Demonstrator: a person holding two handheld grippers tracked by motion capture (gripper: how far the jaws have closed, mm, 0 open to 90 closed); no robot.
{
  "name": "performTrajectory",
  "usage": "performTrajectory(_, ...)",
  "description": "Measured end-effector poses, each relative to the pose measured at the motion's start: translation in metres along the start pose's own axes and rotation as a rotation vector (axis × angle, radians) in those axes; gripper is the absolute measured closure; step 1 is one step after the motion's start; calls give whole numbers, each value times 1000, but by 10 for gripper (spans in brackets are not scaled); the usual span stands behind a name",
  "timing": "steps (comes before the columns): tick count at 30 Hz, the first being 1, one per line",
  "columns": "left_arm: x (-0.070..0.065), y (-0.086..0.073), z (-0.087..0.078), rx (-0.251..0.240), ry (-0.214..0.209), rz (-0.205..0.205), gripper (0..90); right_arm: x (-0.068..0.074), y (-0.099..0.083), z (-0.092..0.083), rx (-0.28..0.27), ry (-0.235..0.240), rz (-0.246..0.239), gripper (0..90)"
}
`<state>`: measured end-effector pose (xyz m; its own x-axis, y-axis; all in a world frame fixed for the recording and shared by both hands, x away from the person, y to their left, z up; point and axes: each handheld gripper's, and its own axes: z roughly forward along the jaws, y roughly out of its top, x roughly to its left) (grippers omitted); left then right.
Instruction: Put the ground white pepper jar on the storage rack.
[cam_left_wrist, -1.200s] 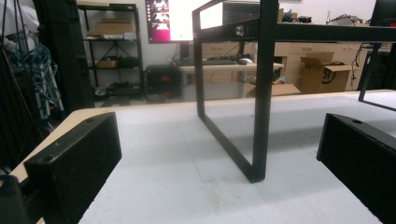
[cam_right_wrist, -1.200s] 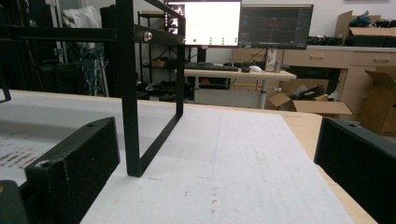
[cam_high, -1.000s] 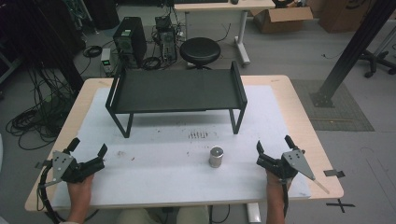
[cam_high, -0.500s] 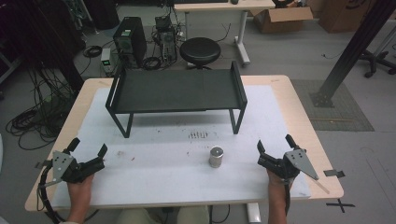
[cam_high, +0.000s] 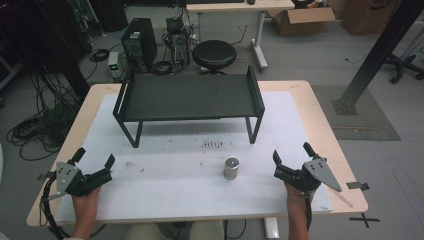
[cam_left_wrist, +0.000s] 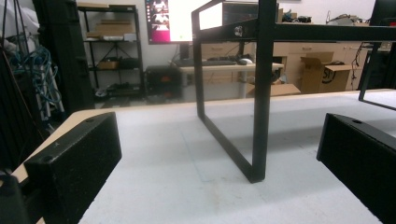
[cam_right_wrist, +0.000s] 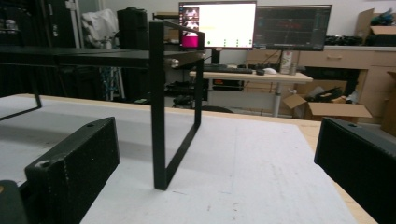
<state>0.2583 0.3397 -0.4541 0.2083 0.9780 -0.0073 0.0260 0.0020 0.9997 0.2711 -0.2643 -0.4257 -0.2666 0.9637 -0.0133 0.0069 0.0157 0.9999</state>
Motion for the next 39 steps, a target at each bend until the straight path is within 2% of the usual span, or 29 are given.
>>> performTrajectory(17, 0, 0, 0, -1, 0, 0, 2, 17, 16, -4, 4, 94, -4, 0)
performTrajectory(23, 0, 0, 0, -1, 0, 0, 2, 22, 18, -5, 12, 119, -10, 0)
performTrajectory(24, 0, 0, 0, -1, 1, 1, 2, 25, 18, -5, 17, 139, -10, 0)
performTrajectory(32, 0, 0, 0, -1, 0, 1, 2, 38, 20, -5, 32, 194, -31, 0)
performTrajectory(39, 0, 0, 0, -2, 0, 0, 2, 46, 19, -3, 44, 222, -37, 0)
